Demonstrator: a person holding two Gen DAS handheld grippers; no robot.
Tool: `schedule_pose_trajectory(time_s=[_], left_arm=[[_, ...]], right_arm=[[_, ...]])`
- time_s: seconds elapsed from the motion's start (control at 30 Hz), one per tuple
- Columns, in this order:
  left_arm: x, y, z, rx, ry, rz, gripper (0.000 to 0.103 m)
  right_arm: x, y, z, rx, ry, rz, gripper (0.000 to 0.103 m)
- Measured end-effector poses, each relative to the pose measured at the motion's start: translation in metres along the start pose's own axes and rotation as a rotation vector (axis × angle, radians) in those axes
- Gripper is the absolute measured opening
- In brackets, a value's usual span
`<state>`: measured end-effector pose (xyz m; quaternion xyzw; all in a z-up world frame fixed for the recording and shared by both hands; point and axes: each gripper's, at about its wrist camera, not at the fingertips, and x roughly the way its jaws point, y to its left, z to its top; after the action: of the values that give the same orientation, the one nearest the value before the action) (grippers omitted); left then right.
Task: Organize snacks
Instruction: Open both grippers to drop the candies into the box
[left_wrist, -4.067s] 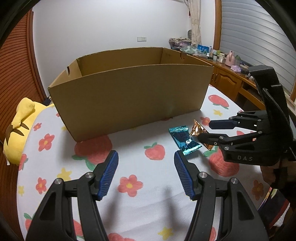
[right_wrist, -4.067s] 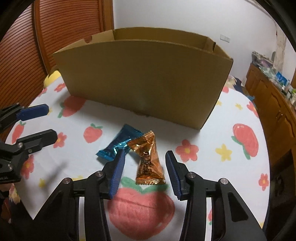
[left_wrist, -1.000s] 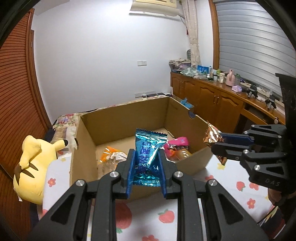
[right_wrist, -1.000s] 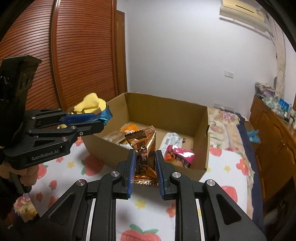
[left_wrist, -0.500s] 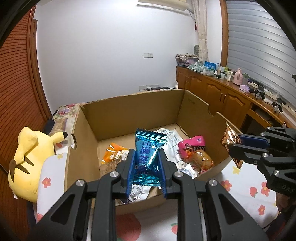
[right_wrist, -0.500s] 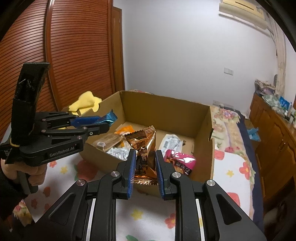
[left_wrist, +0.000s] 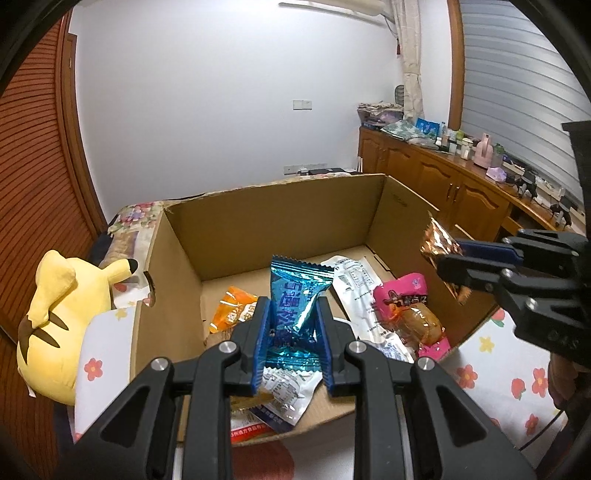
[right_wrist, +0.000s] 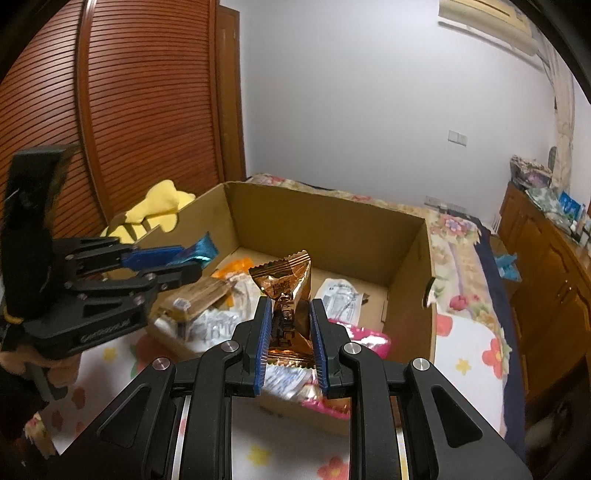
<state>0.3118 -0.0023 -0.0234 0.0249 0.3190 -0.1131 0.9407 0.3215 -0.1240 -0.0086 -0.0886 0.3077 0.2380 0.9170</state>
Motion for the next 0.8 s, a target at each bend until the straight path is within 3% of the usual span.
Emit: schedule_pose_trajectory(time_s=[0.37,0.47,0.63,0.8], left_arm=[[0.010,0.007,0.009,-0.011,0.004,0.022,0.023],[0.013,0.009,0.008,-0.013,0.009,0.030,0.025],[0.017,0.014,0.007,-0.041,0.012,0.040,0.042],[0.015,0.012,0.004,-0.040,0.006,0.050,0.048]], right_arm=[[0.036,-0.012,0.022,0.043,0.024,-0.010,0.020],[0.041,-0.019,0.021,0.076,0.026,-0.015,0.031],[0.039,-0.027,0.014,0.105,0.019,-0.001,0.033],[0.032,-0.024,0.006,0.094,0.004,-0.004,0.033]])
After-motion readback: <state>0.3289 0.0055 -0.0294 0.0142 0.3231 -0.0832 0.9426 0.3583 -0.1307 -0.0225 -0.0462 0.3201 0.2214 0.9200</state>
